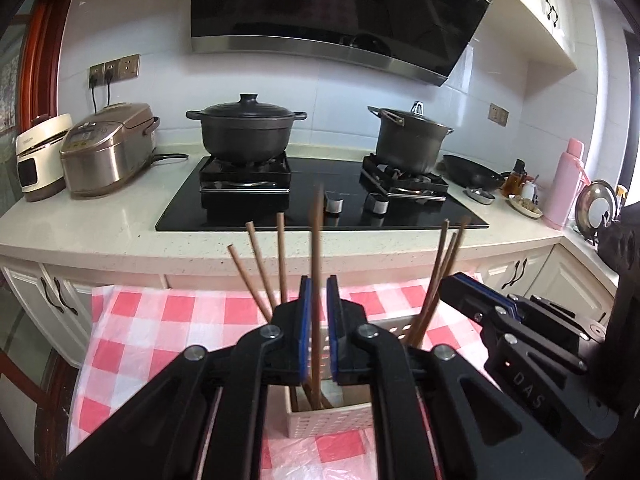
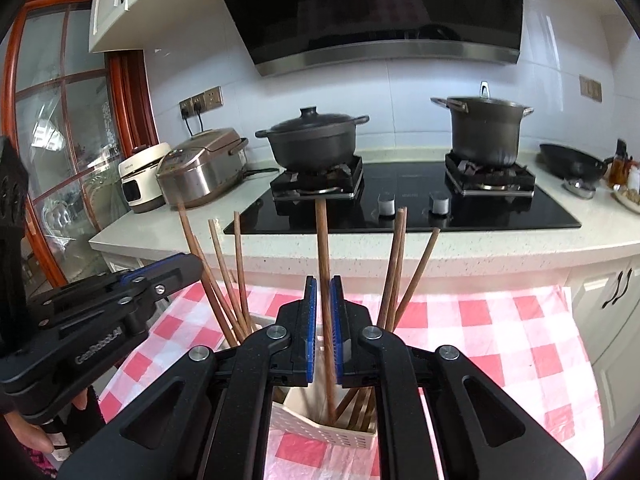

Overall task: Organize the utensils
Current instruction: 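Lower the chopsticks into the caddy and open both grippers, then withdraw both open grippers and move down toward the white spoons on the cloth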

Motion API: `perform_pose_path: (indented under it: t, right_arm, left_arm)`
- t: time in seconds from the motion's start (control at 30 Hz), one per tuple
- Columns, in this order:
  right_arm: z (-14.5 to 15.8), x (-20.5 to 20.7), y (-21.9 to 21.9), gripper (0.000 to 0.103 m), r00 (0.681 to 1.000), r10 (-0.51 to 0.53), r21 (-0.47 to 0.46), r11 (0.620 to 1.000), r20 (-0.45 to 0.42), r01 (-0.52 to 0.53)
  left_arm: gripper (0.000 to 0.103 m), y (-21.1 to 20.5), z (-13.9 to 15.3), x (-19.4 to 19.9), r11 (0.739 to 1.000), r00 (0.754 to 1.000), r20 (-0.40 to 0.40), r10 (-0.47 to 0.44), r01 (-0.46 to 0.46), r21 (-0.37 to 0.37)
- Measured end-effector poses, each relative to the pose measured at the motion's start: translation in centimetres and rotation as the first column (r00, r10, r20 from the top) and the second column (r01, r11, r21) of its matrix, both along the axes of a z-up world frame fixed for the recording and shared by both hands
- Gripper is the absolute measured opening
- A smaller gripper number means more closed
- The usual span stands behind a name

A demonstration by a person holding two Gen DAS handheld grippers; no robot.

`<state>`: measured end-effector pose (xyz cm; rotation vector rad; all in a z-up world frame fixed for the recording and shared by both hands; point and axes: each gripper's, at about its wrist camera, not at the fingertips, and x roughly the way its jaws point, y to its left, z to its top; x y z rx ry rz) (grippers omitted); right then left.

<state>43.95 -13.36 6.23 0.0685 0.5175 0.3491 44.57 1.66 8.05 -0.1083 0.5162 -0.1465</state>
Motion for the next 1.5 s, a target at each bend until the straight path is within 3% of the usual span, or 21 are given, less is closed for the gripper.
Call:
perform_pose_path:
  t: [0.2,0.27,0.5,0.63,0.8,0.87,1.0,1.3,1.5]
  right_arm:
    - [-0.3,0.5,-0.3,0.022,1.000,-0.023,-0.001,1.000,-0.006,0.023]
    - [-0.1,0.2,-0.7,0.030,1.000,-0.030,0.001,1.000,0.004,0.030]
    - [0.9,-2.2,-2.3,0.031,0.998,-0.050,-0.008,0.999,0.043,0.051]
    - [1.2,-3.7,-2.8,0.038,0.997,-0.058,-0.022,0.998,0.059,0.059]
    - [1.2,-6.3,-3.2,0.051,0.996,-0.058,-0.023,0.998,0.071,0.060]
    - [1.0,-7.5,-3.4,0.055,0.995,-0.056,-0.027,0.998,0.077,0.058]
    - [0.1,-10.2,-3.8,0.065,0.994,-0.062,-0.049,0.997,0.091,0.067]
    - [-2.7,-15.3,-4.7,0.072,0.993,-0.083,-0.067,0.994,0.079,0.089]
    - [-6.1,-17.6,-5.0,0.073,0.993,-0.119,-0.074,0.990,0.020,0.120]
  left_arm:
    - [0.030,1.1,0.4,-0.8,1.000,0.999,0.031,0.031,-0.031,0.005]
    - [0.039,1.3,0.8,-1.4,0.999,0.998,0.043,0.040,-0.040,0.000]
    - [0.059,1.7,1.4,-3.7,0.996,0.992,0.095,0.085,-0.087,0.017]
    - [0.067,1.9,1.5,-5.3,0.993,0.988,0.116,0.106,-0.111,0.035]
    - [0.092,1.5,1.5,-8.4,0.988,0.978,0.162,0.128,-0.140,0.064]
    - [0.097,1.3,1.3,-9.8,0.986,0.974,0.183,0.133,-0.149,0.079]
    - [0.098,0.9,0.3,-12.5,0.979,0.969,0.203,0.139,-0.166,0.121]
    - [0.098,0.3,-4.9,-17.0,0.971,0.977,0.168,0.132,-0.162,0.178]
    - [0.098,0.0,-8.3,-19.3,0.973,0.980,0.139,0.144,-0.166,0.159]
